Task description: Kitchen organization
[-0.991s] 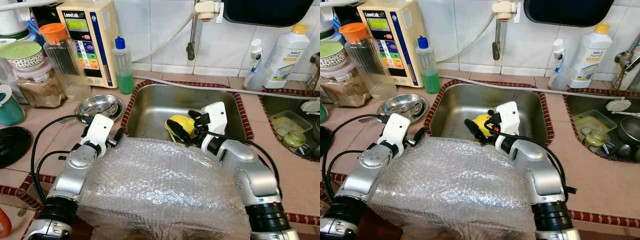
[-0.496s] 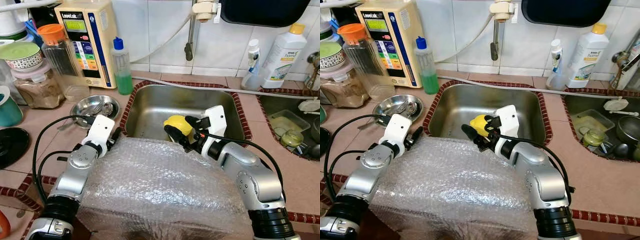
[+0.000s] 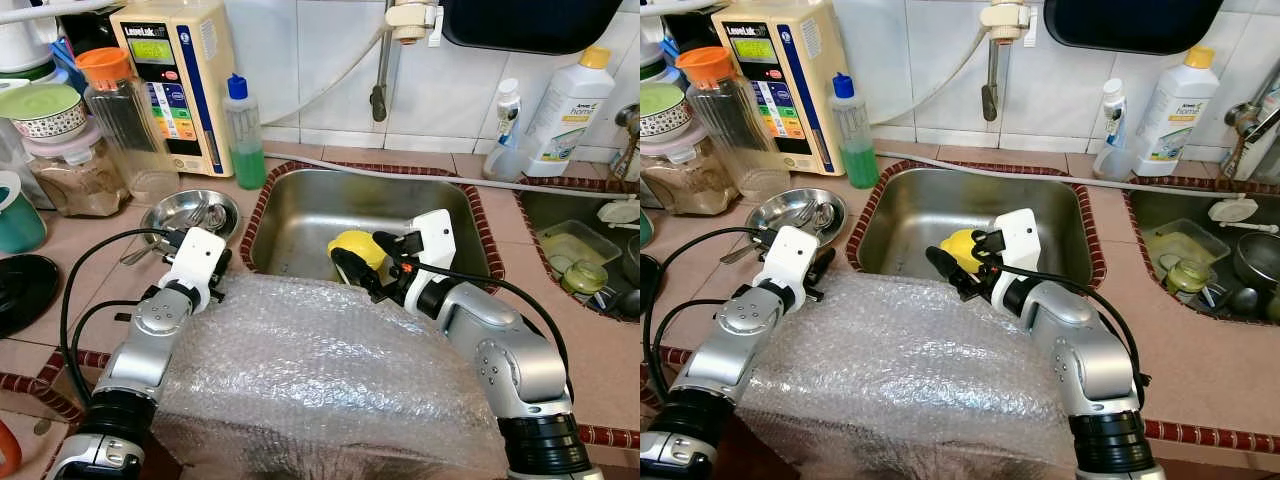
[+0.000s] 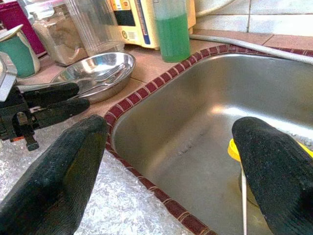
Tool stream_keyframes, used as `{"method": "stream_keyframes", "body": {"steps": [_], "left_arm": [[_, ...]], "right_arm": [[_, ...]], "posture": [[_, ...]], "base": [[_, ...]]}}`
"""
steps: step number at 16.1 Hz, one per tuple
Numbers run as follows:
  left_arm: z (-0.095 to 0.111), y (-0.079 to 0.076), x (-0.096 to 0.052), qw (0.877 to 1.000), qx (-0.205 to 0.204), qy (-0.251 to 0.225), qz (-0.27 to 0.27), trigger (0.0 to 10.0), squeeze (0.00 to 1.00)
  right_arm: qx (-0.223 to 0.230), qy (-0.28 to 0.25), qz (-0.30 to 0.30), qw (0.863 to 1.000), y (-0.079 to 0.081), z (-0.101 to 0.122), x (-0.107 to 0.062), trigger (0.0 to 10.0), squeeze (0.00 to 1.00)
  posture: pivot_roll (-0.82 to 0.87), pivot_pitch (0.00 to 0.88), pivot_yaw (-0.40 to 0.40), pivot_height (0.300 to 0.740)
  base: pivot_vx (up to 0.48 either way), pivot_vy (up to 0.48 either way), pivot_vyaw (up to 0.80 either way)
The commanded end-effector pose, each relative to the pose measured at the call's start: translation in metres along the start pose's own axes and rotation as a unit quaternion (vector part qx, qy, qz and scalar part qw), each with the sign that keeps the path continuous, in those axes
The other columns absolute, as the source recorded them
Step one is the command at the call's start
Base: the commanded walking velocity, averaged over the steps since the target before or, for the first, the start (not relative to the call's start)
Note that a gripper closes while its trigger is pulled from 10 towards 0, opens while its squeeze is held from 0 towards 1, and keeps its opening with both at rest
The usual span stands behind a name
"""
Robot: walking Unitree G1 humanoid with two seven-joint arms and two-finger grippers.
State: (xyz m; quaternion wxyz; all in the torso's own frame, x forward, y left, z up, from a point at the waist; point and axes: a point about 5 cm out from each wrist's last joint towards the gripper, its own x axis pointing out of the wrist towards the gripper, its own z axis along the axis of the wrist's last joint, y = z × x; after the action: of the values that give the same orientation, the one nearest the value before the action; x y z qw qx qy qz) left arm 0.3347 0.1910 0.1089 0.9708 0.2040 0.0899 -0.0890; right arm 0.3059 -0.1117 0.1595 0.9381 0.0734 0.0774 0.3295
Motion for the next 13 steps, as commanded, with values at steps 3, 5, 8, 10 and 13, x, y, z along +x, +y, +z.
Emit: {"method": "stream_keyframes", "body": {"steps": [3, 5, 8, 10, 13], "left_arm": [[0.005, 0.011, 0.0, 0.999, 0.01, -0.01, 0.034, 0.0, 0.0], [0.008, 0.02, -0.002, 0.997, 0.02, -0.015, 0.073, 0.0, 0.0], [0.003, 0.025, -0.006, 0.995, 0.024, -0.006, 0.095, 0.0, 0.0], [0.007, 0.027, -0.007, 0.994, 0.015, -0.024, 0.106, 0.0, 0.0], [0.019, 0.026, -0.007, 0.992, 0.015, -0.06, 0.113, 0.0, 0.0]], "right_arm": [[-0.008, -0.016, -0.001, 1.0, -0.001, 0.011, 0.001, 10.0, 0.0], [-0.008, -0.019, -0.003, 1.0, -0.002, 0.012, 0.001, 10.0, 0.0], [-0.007, -0.019, -0.008, 1.0, -0.005, 0.012, 0.002, 10.0, 0.0], [-0.009, -0.015, -0.006, 1.0, -0.005, 0.01, 0.002, 10.0, 0.0], [-0.009, -0.015, -0.006, 1.0, -0.005, 0.01, 0.003, 10.0, 0.0]], "posture": [[0.07, 0.0, 0.03, 0.74], [0.07, 0.0, 0.031, 0.74], [0.07, 0.0, 0.031, 0.74], [0.07, 0.0, 0.028, 0.74], [0.08, 0.0, 0.027, 0.74]], "base": [[0.0, 0.0, 0.0], [0.0, 0.0, 0.0], [0.0, 0.0, 0.0], [0.0, 0.0, 0.0], [0.0, 0.0, 0.0]]}}
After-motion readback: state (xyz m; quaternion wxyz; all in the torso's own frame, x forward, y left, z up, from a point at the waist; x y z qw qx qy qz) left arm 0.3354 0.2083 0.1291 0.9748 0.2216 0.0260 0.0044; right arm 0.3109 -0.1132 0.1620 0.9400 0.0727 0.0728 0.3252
